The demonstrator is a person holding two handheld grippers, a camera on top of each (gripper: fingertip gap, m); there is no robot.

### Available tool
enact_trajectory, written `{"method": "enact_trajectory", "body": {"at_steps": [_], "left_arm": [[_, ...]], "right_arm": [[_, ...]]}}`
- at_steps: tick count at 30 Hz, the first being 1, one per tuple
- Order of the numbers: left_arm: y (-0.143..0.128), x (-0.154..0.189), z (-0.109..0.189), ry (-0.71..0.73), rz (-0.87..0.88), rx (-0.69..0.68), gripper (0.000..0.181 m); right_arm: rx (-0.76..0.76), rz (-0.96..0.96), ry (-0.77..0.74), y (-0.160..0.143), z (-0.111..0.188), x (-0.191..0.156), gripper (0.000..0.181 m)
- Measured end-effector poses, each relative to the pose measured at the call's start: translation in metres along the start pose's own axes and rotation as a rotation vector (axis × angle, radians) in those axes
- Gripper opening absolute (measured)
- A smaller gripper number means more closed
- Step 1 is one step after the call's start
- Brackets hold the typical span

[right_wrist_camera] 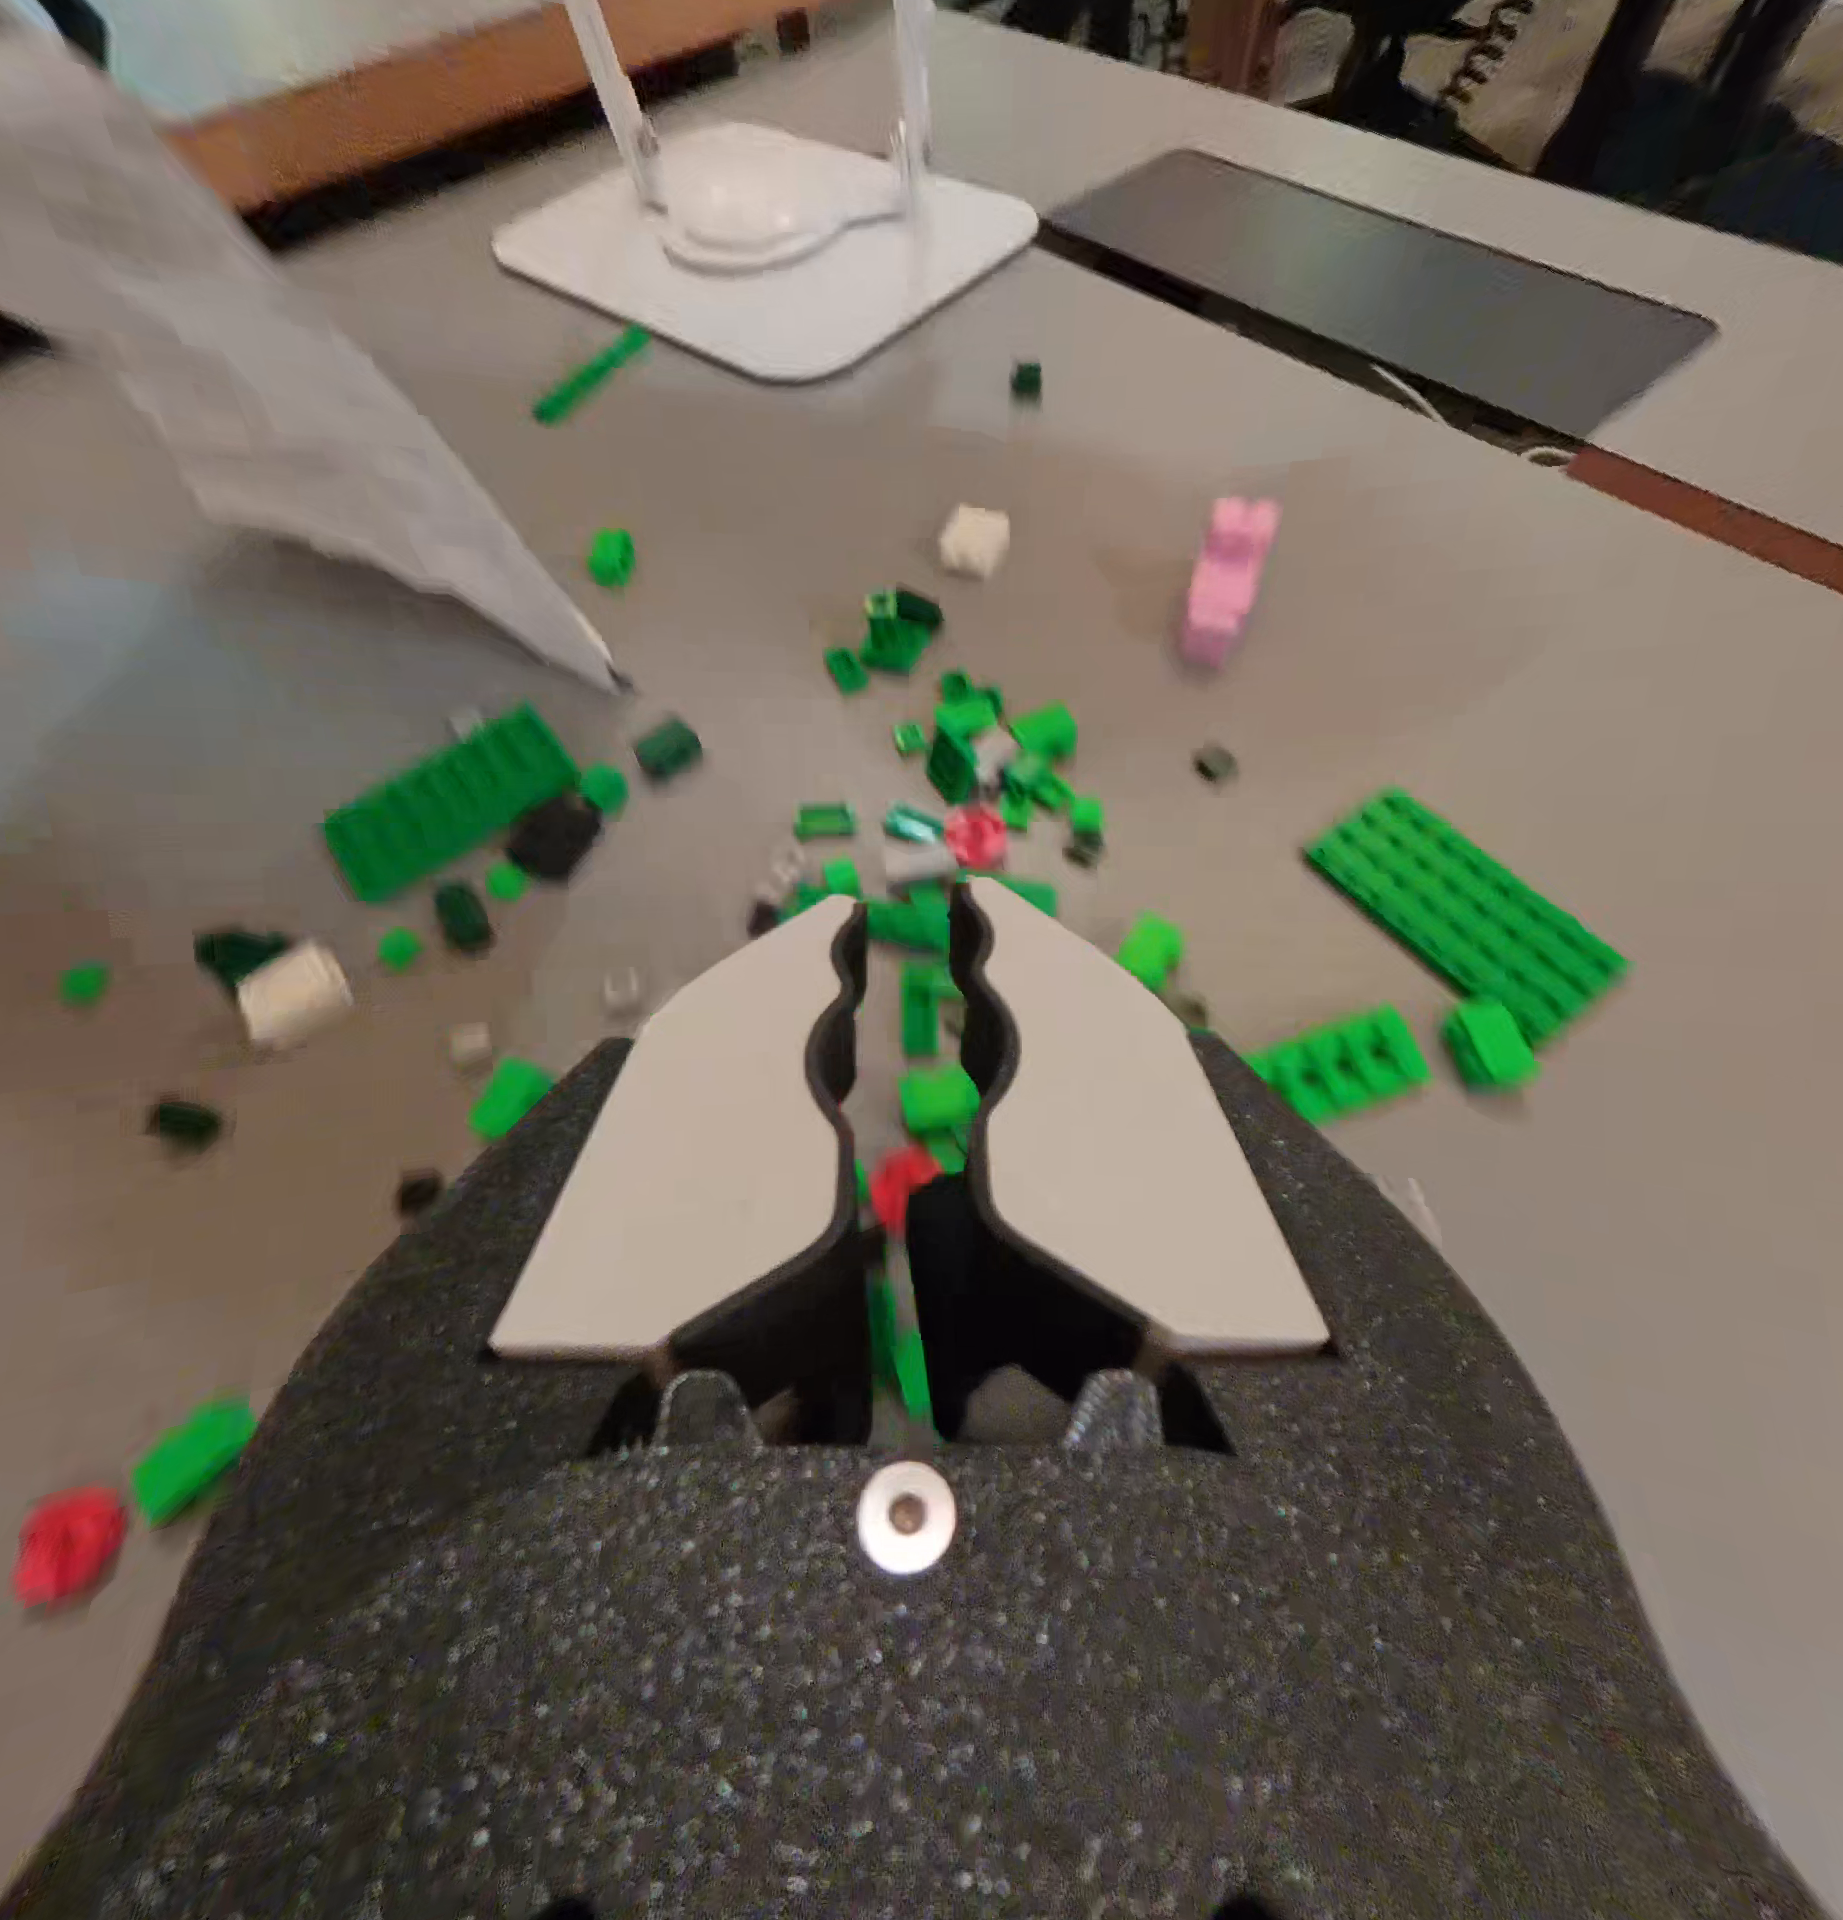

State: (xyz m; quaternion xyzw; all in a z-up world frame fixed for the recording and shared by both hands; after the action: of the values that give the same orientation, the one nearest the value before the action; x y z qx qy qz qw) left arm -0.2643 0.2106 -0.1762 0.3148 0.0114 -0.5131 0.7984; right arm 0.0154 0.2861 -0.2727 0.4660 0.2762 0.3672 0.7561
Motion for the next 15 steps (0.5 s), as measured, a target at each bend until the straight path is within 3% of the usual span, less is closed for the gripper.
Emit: {"method": "enact_trajectory", "body": {"at_steps": [8, 15], "left_arm": [[-0.007, -0.004, 0.004, 0.01, 0.033, 0.004, 0.0], [-0.007, -0.004, 0.006, 0.006, 0.036, 0.028, 0.0]], "right_arm": [[-0.109, 0.102, 0.025, 0.031, -0.098, -0.023, 0.016], [-0.212, 0.104, -0.034, 0.031, -0.122, -0.011, 0.016]]}}
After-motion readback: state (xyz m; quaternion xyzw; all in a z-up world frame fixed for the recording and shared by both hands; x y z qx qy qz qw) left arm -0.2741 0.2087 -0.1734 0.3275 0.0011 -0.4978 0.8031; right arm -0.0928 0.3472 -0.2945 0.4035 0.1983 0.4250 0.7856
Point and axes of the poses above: each gripper's, where its closed fingertips meet, z back along the fingers, y out of its top, x = y × z across the jaws, the point moved 3 cm from there along z, back along the fingers, and after that the axes turned 4 degrees about x, right-handed, at the moved point
